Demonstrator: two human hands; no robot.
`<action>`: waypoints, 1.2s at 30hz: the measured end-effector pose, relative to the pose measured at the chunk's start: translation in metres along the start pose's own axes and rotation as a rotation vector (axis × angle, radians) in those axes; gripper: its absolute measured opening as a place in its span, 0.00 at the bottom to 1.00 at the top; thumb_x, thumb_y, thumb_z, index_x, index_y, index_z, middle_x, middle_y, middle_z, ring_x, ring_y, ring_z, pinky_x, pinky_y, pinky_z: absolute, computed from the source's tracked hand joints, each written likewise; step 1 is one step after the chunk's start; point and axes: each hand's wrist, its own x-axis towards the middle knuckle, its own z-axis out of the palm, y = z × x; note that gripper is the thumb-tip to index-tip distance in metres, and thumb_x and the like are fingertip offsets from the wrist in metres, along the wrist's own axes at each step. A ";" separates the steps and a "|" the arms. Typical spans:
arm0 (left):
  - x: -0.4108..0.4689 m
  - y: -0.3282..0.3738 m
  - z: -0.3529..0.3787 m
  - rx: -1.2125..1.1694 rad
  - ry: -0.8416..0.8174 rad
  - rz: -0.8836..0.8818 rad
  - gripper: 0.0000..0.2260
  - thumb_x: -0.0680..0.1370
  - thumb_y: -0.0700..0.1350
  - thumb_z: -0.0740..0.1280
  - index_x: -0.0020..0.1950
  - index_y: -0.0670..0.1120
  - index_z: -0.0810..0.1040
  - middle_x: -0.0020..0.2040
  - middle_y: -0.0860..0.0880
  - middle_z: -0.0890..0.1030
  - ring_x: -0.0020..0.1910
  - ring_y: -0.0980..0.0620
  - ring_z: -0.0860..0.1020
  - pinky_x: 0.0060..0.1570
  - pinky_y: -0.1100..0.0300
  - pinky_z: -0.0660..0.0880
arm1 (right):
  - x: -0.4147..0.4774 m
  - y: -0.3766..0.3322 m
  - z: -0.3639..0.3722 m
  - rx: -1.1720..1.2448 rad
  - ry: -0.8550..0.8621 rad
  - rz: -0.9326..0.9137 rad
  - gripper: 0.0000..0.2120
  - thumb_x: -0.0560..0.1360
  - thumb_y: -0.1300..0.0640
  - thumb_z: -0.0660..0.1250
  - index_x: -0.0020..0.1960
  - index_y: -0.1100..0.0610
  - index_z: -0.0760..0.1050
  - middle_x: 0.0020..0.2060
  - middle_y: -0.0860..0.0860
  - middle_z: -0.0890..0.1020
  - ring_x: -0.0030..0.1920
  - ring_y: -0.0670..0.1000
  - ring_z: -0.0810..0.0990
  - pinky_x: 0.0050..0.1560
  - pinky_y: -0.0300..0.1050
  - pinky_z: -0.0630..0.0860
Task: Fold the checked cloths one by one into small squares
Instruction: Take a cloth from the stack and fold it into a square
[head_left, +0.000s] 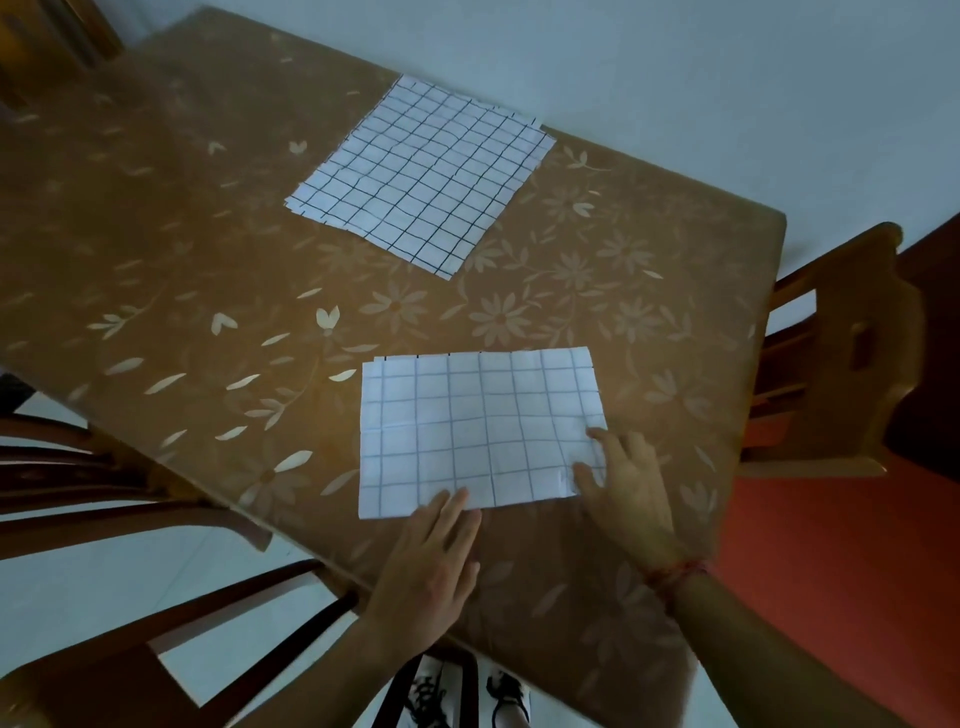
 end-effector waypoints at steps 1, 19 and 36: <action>0.001 0.001 0.000 0.002 -0.006 -0.012 0.24 0.78 0.54 0.60 0.73 0.47 0.66 0.76 0.46 0.62 0.74 0.46 0.62 0.69 0.48 0.66 | -0.010 -0.007 0.005 -0.058 -0.020 -0.091 0.23 0.74 0.52 0.69 0.66 0.55 0.72 0.63 0.56 0.74 0.62 0.55 0.72 0.61 0.54 0.74; -0.011 -0.023 -0.001 0.025 -0.097 -0.097 0.29 0.78 0.55 0.54 0.74 0.39 0.65 0.75 0.42 0.64 0.73 0.46 0.65 0.65 0.54 0.68 | -0.065 -0.001 0.043 -0.413 -0.355 -0.297 0.33 0.76 0.41 0.55 0.72 0.63 0.67 0.73 0.62 0.67 0.73 0.60 0.66 0.67 0.61 0.68; -0.031 -0.043 0.003 0.065 -0.086 -0.236 0.33 0.81 0.60 0.41 0.76 0.38 0.59 0.77 0.40 0.59 0.76 0.44 0.58 0.69 0.46 0.66 | -0.053 0.015 0.030 -0.387 -0.305 0.001 0.45 0.73 0.35 0.34 0.78 0.65 0.50 0.78 0.61 0.51 0.79 0.59 0.48 0.76 0.56 0.48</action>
